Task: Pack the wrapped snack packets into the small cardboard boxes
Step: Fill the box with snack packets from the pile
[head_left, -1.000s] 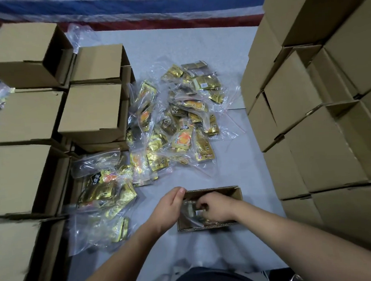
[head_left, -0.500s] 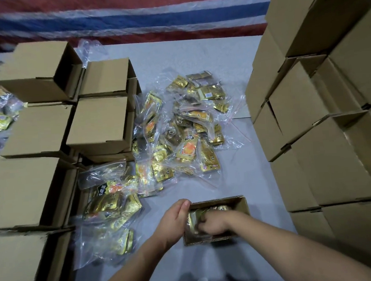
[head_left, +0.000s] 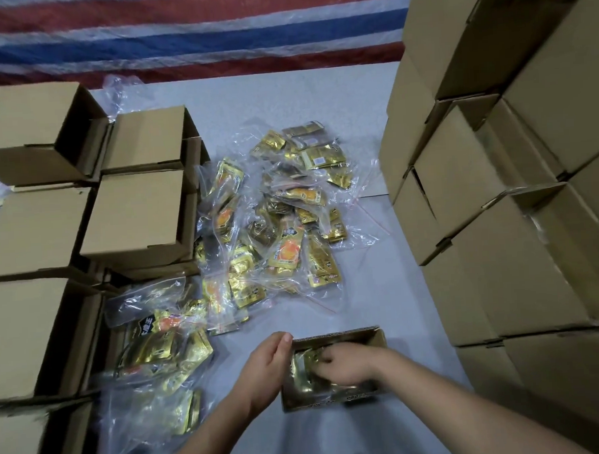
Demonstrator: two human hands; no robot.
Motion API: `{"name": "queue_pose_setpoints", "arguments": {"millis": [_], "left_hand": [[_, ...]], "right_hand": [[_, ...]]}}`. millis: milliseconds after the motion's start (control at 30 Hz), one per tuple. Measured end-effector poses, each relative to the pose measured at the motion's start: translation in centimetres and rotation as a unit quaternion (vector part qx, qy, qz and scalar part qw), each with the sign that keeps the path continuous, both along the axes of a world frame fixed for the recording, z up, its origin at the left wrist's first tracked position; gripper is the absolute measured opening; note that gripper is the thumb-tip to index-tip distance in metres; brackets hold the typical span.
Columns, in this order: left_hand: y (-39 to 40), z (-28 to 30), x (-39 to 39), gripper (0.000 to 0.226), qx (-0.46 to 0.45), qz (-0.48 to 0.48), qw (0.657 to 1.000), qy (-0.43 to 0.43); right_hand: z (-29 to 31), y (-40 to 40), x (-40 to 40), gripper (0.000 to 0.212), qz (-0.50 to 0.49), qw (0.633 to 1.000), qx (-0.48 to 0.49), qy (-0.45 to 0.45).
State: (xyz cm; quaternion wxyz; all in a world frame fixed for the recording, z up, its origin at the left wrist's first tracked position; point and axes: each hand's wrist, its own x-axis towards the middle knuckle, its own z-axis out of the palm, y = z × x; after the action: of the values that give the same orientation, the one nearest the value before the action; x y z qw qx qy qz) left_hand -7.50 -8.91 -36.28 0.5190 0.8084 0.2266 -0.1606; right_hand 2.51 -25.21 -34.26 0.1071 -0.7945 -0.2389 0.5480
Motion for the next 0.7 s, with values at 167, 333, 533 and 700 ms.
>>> {"name": "queue_pose_setpoints", "arguments": {"millis": [167,333,533,700], "left_hand": [[0.6,1.6,4.8,0.028,0.059,0.045,0.996,-0.051],[1.2,1.9,14.1,0.031,0.201,-0.009,0.974,-0.106],[1.3,-0.5,21.1,0.056,0.324,-0.118,0.938,0.043],[0.9,-3.0,23.5,0.067,0.428,-0.181,0.883,0.063]], "right_hand": [[4.5,-0.9,3.4,0.030,-0.219,0.955,0.148,0.131],[5.1,-1.7,7.3,0.020,-0.409,0.890,0.170,0.106],[2.7,-2.0,10.3,0.020,-0.463,0.873,0.149,0.045],[0.7,-2.6,11.1,0.021,-0.465,0.876,0.129,0.029]]}}
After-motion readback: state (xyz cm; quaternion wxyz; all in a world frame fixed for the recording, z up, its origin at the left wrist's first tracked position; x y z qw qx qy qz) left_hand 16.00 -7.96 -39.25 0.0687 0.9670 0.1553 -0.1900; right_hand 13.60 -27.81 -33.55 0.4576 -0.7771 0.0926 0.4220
